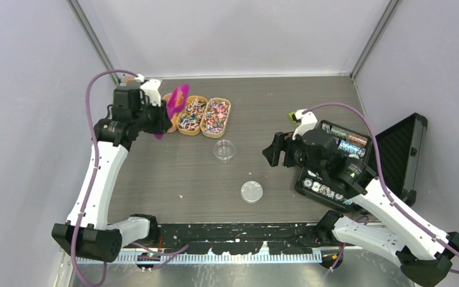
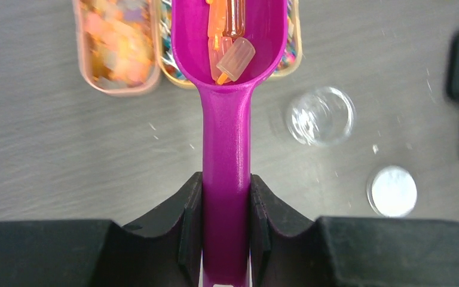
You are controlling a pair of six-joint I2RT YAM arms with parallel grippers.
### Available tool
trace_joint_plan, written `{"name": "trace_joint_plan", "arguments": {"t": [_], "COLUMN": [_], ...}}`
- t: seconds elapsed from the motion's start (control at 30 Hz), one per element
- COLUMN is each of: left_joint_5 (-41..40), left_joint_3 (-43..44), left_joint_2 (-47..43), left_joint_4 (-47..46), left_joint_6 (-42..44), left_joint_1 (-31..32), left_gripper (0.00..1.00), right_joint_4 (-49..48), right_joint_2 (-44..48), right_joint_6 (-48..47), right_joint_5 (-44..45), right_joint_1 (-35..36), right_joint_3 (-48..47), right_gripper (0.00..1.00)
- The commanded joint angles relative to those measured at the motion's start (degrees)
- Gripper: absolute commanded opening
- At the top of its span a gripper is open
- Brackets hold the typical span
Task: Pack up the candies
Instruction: Scoop the fake candies from the storage box, then place the fake candies in the packing bottle.
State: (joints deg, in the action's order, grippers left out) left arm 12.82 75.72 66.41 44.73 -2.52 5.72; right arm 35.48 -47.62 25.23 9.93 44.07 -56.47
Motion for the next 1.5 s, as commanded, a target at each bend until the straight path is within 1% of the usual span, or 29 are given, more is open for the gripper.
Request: {"name": "trace_joint_plan", "arguments": {"t": [0.0,0.07,0.17,0.37,0.5,0.77,0.97,1.47], "left_joint_5": [-3.1,-5.0,-6.6,-5.6,-6.5,-8.4,-10.3,-12.1], "left_joint_3": [4.5,5.2,4.1,-2.9,-3.9,-0.2,1.0,11.0], "left_joint_2": [1.2,1.6,1.5,-2.0,-1.7,3.9,7.1,17.7], "left_joint_4": [13.9,16.0,16.5,10.7,11.3,17.9,19.8,31.0], "left_joint_6": [1.9,2.3,4.8,9.7,11.7,13.4,12.9,11.4], "left_joint_1": [6.9,9.8,12.7,19.3,22.6,27.0,29.2,31.4], "left_gripper": [0.00,0.00,0.00,0.00,0.00,0.00,0.00,0.00], "right_joint_4": [-3.2,-3.3,-3.7,-4.2,-3.6,-3.8,-3.2,-1.9], "right_joint_2": [-0.9,-1.1,-1.0,-0.3,0.2,2.8,3.6,6.3], "right_joint_6": [0.7,0.5,0.2,-0.3,-0.4,-0.4,-1.2,-1.9], "right_joint_5": [0.1,0.2,0.3,0.7,1.0,2.4,2.8,4.2], "right_joint_1": [0.0,0.0,0.0,0.0,0.0,0.0,0.0,0.0], "right_joint_3": [-0.8,-0.5,0.3,1.9,2.4,4.7,4.8,5.4], "right_gripper": [0.78,0.78,0.78,0.78,0.78,0.78,0.78,0.78]}}
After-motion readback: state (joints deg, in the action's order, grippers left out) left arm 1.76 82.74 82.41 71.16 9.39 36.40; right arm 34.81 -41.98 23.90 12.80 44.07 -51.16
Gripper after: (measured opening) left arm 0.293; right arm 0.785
